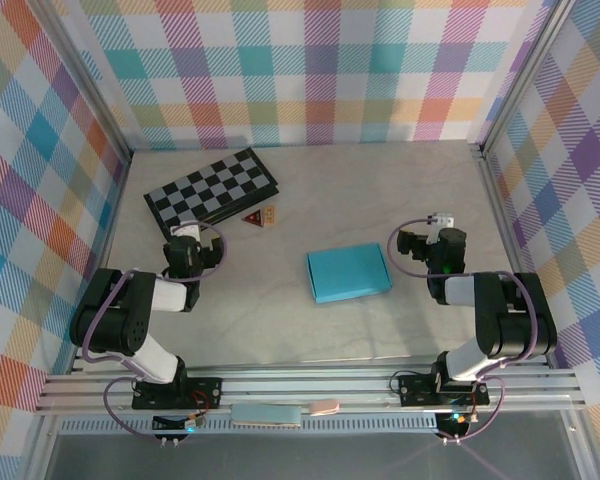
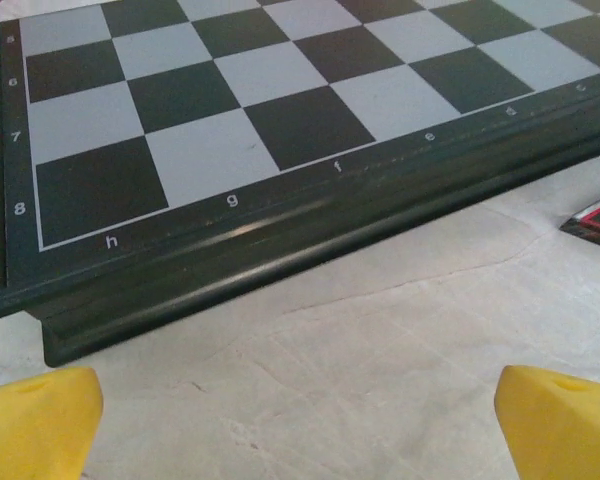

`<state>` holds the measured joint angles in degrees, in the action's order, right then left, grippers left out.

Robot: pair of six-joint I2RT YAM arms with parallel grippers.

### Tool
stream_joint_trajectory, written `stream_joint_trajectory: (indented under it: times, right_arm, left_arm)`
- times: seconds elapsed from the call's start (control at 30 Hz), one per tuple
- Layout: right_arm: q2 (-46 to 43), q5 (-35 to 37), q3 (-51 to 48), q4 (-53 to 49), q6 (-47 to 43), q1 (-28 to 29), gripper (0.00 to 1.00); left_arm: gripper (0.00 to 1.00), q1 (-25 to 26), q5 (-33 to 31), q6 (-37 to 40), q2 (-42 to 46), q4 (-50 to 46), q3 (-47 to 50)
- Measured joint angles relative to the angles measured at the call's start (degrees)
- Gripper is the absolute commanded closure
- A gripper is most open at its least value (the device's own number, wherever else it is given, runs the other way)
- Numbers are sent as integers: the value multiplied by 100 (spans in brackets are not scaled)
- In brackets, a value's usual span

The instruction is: Fold the paper box

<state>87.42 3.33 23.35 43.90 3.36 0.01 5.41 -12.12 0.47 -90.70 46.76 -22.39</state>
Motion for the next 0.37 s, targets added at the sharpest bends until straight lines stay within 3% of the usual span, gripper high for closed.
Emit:
stream_joint_trajectory:
  times: [0.37]
  right_arm:
    - [0,-131,0,107,-131,33,1]
  left_arm:
    - [0,-9,72,2,0,35,-2]
